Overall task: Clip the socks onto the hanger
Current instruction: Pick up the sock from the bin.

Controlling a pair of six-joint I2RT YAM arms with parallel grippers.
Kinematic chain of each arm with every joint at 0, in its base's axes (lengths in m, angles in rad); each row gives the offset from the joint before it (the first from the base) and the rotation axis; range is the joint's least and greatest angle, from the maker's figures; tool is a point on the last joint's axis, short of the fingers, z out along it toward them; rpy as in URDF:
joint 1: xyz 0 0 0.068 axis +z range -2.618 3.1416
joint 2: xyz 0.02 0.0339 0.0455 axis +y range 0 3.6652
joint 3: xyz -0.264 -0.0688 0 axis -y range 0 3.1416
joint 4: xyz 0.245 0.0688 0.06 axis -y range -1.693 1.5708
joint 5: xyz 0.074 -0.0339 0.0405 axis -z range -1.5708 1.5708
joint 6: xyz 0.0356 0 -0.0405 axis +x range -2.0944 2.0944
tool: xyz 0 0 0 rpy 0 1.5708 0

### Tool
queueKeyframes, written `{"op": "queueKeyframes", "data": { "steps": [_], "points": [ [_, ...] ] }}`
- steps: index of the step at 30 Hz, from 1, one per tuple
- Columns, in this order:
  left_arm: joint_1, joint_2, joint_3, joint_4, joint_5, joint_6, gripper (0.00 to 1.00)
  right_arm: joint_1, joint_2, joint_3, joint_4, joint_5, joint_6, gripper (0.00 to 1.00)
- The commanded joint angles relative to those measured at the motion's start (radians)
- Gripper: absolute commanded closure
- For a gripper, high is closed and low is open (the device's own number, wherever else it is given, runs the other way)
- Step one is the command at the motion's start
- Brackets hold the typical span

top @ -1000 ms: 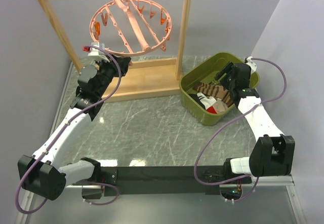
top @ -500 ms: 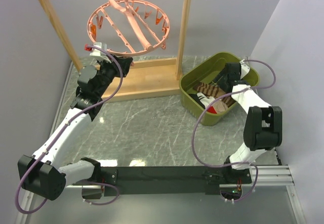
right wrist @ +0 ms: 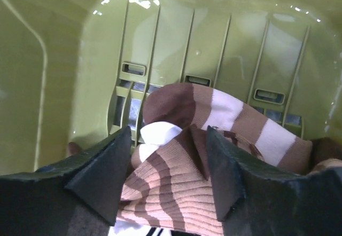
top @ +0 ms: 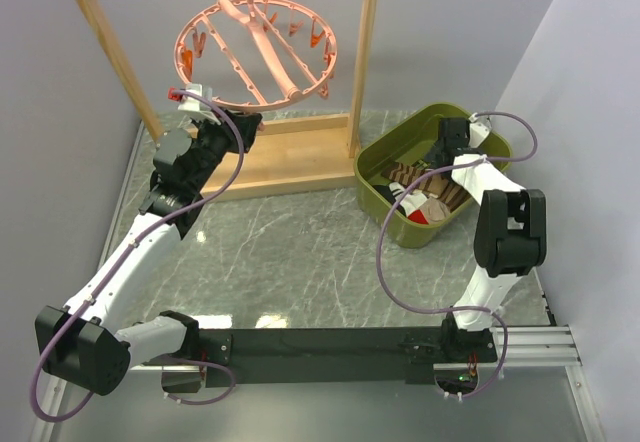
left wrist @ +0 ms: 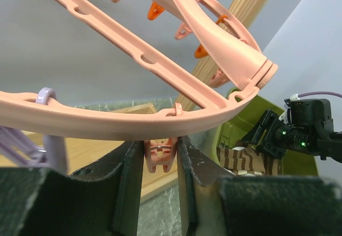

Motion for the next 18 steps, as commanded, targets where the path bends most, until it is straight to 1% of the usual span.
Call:
{"op": "queueKeyframes", "data": {
  "steps": [1, 4, 6, 7, 8, 12, 16, 18],
  "points": [
    [-0.004, -0.035, -0.012, 0.046, 0.012, 0.019, 0.85, 0.007, 0.023, 0.059, -0.008, 0.025, -0.024, 0.38],
    [-0.004, -0.039, -0.014, 0.046, 0.015, 0.02, 0.85, 0.013, 0.049, 0.09, -0.036, 0.023, -0.033, 0.42],
    [-0.004, -0.044, -0.015, 0.047, 0.01, 0.023, 0.85, 0.015, 0.062, 0.1, -0.051, 0.02, -0.041, 0.54],
    [-0.004, -0.046, -0.017, 0.047, 0.009, 0.021, 0.85, 0.016, 0.062, 0.1, -0.05, 0.018, -0.044, 0.61],
    [-0.004, -0.047, -0.019, 0.047, 0.007, 0.021, 0.85, 0.016, 0.056, 0.1, -0.051, 0.018, -0.045, 0.74],
    [-0.004, -0.049, -0.019, 0.044, 0.004, 0.021, 0.84, 0.019, 0.025, 0.102, -0.057, 0.026, -0.059, 1.0],
    [-0.004, -0.055, -0.02, 0.044, 0.0, 0.02, 0.84, 0.027, -0.032, 0.099, -0.045, 0.011, -0.088, 1.0],
    [-0.004, -0.059, -0.02, 0.044, 0.0, 0.018, 0.84, 0.038, -0.085, 0.082, -0.009, -0.011, -0.116, 1.0]
  ]
}}
